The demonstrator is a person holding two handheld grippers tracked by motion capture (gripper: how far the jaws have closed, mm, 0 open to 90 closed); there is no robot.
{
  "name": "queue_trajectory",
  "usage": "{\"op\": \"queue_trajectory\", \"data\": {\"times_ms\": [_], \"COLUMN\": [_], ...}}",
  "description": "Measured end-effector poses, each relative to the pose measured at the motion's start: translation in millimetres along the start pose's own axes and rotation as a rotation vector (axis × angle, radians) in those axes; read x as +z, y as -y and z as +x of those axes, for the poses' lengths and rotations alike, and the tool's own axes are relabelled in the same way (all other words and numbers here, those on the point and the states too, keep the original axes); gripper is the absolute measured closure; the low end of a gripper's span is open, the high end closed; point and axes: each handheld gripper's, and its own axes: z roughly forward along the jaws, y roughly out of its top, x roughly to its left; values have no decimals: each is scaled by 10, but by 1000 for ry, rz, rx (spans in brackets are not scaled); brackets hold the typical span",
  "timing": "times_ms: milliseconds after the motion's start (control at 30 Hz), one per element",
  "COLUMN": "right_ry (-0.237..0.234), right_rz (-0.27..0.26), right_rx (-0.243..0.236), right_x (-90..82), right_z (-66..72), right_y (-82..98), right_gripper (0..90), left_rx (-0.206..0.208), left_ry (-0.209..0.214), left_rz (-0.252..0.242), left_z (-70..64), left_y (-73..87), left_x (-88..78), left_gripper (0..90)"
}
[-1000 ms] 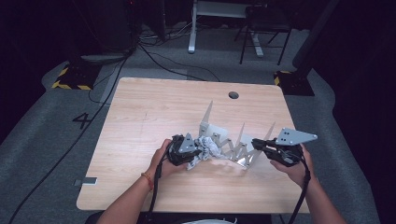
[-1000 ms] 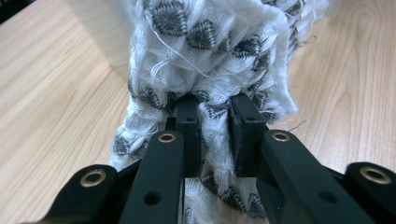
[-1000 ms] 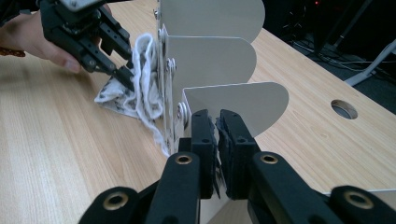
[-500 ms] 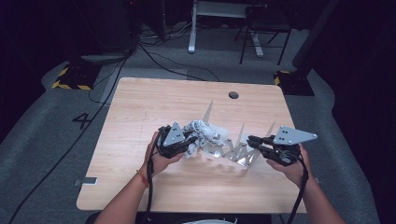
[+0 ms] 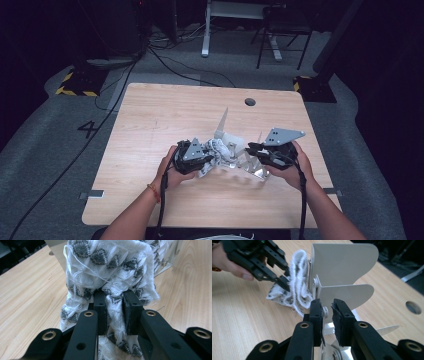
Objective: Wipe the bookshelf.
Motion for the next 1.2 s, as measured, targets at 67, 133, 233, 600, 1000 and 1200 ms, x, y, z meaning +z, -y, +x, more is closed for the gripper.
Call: {"op": "queue_trajectory", "data": {"times_ms": [67,133,233,600,1000,1200], "right_ry": [-2,-14,-13,-71,-196,-208], "right_rz": [23,37,64,105,74,61], "right_rx": [29,41,37,44,-45,-62], "right_x": [47,85,154,271,25,-102], "right_z": [-33,-42,-44,-2,183,250], "right_y": [-3,-4,-19,-18,141,235], "right_gripper": [781,782,776,851,852,847], "left_rx": [2,2,-19,-118,-134,-77], "left_ry": [-5,-17,-50,-120,-189,-153], "left_rz": [2,7,22,2,-99,-160], "left_z": [13,36,94,317,344,173], "left_y": [-1,4,36,122,24,-123], "left_x": [-44,-73,-119,-234,-462,-491], "left_gripper": [760,760,760,757,749,751]}}
